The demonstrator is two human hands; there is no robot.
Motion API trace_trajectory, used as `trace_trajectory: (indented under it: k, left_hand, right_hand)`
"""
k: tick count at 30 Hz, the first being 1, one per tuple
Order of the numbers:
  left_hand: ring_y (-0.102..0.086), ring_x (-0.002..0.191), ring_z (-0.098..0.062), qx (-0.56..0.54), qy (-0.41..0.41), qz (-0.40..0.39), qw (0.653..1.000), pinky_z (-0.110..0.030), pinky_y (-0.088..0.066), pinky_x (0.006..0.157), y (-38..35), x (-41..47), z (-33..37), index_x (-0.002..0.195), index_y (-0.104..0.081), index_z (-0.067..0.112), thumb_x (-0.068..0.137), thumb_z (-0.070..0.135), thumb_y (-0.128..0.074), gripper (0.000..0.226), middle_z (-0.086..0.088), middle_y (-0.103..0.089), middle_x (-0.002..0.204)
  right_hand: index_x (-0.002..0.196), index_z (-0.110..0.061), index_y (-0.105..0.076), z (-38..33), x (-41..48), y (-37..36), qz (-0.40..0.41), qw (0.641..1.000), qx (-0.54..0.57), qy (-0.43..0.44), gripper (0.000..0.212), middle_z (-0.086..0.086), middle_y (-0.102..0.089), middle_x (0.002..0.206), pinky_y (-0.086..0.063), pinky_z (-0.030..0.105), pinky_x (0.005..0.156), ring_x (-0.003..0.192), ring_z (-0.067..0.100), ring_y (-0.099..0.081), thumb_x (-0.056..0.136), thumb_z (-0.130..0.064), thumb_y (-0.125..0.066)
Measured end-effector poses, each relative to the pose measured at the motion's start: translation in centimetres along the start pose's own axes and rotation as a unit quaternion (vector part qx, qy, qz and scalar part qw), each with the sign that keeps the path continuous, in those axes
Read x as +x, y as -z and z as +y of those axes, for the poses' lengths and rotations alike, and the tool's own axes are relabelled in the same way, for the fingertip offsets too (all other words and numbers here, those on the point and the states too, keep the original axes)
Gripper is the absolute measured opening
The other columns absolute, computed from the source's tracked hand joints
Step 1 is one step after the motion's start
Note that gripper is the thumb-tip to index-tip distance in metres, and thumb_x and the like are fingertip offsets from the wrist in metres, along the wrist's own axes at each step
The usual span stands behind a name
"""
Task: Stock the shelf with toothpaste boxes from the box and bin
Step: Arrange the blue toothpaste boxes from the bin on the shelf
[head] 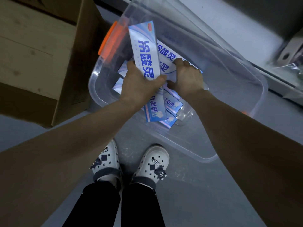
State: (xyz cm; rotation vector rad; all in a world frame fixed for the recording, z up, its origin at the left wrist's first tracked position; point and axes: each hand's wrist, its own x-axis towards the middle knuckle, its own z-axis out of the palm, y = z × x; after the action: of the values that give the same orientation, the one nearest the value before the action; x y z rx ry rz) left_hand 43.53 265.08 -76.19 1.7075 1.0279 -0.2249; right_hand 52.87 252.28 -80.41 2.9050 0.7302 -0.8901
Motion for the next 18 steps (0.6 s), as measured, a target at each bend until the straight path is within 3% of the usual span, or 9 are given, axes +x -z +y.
trace_trajectory:
  k: [6,10,14,18]
  left_hand:
    - [-0.067,0.093,-0.011,-0.012,0.012,-0.016,1.000,-0.039,-0.055,0.087,0.0,0.2,0.2,0.119,-0.041,0.009,0.066,0.036,-0.081,0.072,0.006,-0.068,0.104]
    - [-0.068,0.090,-0.009,-0.019,0.019,-0.023,0.999,-0.037,-0.056,0.085,0.3,-0.1,0.6,0.117,-0.044,0.007,0.060,0.041,-0.077,0.074,0.006,-0.070,0.101]
    - [-0.067,0.090,-0.008,-0.031,0.019,-0.019,0.999,-0.036,-0.055,0.085,0.9,-1.0,1.6,0.117,-0.048,0.006,0.055,0.046,-0.073,0.077,0.008,-0.069,0.098]
    - [-0.069,0.088,-0.007,-0.033,0.036,-0.030,0.998,-0.038,-0.057,0.084,2.2,-2.2,2.5,0.114,-0.055,0.005,0.052,0.052,-0.075,0.080,0.007,-0.072,0.094]
  right_hand:
    - [0.124,-0.004,-0.042,1.2,-0.9,0.3,-0.012,1.000,-0.016,-0.003,0.064,0.017,-0.061,0.116,-0.044,0.042,0.087,0.109,0.037,-0.055,0.078,-0.037,-0.071]
    - [0.125,-0.006,-0.043,1.9,-2.4,-0.1,-0.021,1.000,-0.024,0.000,0.070,0.016,-0.062,0.113,-0.039,0.044,0.092,0.108,0.036,-0.054,0.079,-0.053,-0.066]
    - [0.133,-0.001,-0.047,2.9,-4.8,1.5,-0.077,0.996,0.020,-0.030,0.089,0.021,-0.050,0.129,-0.036,0.044,0.100,0.120,0.038,-0.045,0.072,-0.065,-0.031]
    - [0.123,0.003,-0.054,3.9,-7.1,4.3,-0.143,0.980,0.113,-0.083,0.059,0.024,-0.056,0.120,-0.040,0.037,0.093,0.112,0.037,-0.052,0.092,-0.047,-0.051]
